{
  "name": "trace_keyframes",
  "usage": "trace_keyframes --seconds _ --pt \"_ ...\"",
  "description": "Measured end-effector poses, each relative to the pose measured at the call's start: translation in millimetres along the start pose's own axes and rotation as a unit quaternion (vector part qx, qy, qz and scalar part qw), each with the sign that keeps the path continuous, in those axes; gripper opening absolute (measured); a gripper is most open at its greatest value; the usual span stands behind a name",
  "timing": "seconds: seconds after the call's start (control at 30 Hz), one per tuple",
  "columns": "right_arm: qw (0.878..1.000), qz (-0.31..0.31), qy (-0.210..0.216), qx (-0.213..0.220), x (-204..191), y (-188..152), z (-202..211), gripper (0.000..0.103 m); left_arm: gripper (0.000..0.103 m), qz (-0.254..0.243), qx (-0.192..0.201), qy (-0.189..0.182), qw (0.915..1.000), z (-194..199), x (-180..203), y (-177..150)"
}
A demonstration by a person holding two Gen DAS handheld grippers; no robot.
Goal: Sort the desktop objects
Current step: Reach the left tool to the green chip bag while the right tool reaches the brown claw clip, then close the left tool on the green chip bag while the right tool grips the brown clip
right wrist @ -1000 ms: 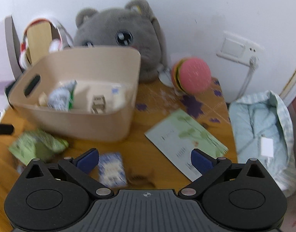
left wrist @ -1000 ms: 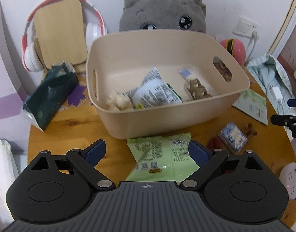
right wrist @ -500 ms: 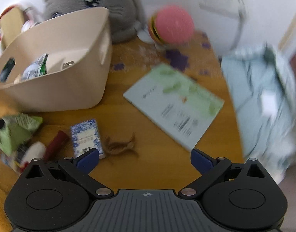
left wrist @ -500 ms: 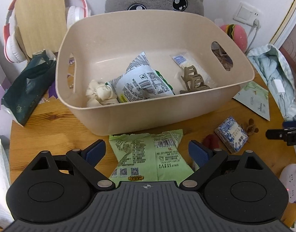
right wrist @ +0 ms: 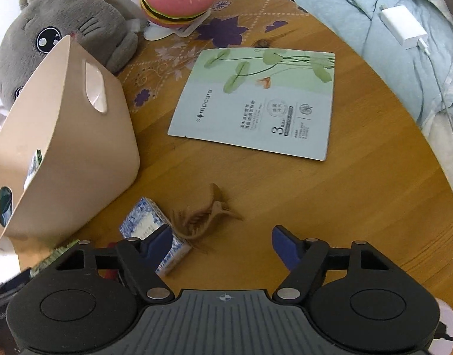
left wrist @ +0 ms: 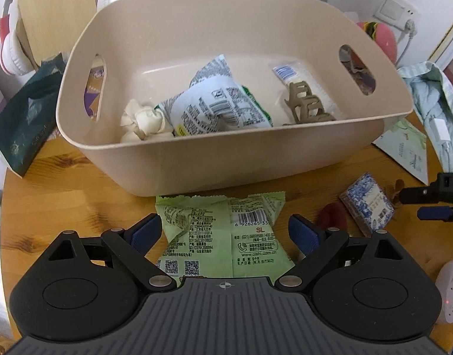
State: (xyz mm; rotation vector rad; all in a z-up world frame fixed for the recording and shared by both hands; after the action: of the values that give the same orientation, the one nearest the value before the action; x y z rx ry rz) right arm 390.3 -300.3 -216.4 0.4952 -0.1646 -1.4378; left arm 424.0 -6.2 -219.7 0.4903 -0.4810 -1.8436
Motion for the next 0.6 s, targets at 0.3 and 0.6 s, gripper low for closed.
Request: trace_keyframes --seconds 0.3,0.6 --pt "1.0 0.011 -0.029 0.002 -15.4 9.2 -16.5 0.066 0.094 0.021 -0.025 0.01 0.9994 -21.7 -9.1 -7.9" --pt "0.998 0.06 -0.033 0.004 -26.7 4.1 -16.2 0.049 0.094 0.036 -0.045 0.015 0.9982 -31.3 -14.3 -13.9"
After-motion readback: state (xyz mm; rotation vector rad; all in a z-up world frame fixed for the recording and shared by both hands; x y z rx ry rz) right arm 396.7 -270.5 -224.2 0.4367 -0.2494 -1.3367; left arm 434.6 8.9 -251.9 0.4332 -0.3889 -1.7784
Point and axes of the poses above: each gripper's, at about its wrist camera, not at the fingertips, and z roughly against the way its jaws point, x to its right, y to its top, the point moved 5 cm from there along -z, roughly the way its jaws point, and after that the axes turned 8 degrees about x, right-handed, at the moved point
